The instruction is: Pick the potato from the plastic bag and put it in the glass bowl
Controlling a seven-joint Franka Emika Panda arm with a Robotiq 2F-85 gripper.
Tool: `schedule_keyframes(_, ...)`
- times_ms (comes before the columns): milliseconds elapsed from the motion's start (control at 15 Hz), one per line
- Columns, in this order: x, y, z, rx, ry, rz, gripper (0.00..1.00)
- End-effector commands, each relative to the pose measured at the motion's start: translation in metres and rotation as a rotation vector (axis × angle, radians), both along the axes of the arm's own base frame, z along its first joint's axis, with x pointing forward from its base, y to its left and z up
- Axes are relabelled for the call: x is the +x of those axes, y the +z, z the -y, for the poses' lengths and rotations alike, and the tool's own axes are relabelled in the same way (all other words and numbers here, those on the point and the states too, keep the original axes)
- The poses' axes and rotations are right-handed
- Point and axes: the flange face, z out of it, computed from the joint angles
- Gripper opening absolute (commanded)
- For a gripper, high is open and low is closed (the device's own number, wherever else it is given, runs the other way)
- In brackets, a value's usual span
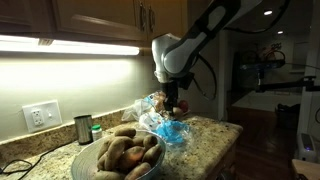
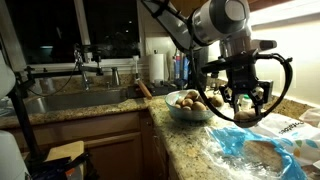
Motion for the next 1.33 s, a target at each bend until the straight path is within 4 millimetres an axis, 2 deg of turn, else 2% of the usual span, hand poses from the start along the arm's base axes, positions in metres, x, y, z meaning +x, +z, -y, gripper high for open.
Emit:
schedule_keyframes(0,-0.022,0.025,-0.025,-0.050,0.022,0.050,0.33)
schedule_keyframes(400,-0.018,0.042,-0.065,-0.077,0.115,0.079,0.33)
schedule_keyframes(867,-0.007,0.046,-0.132,-0.107,0.261,0.092,0.33)
schedule_keyframes(1267,0.004,0.049,-0.173,-0.109,0.343,0.101,0.33)
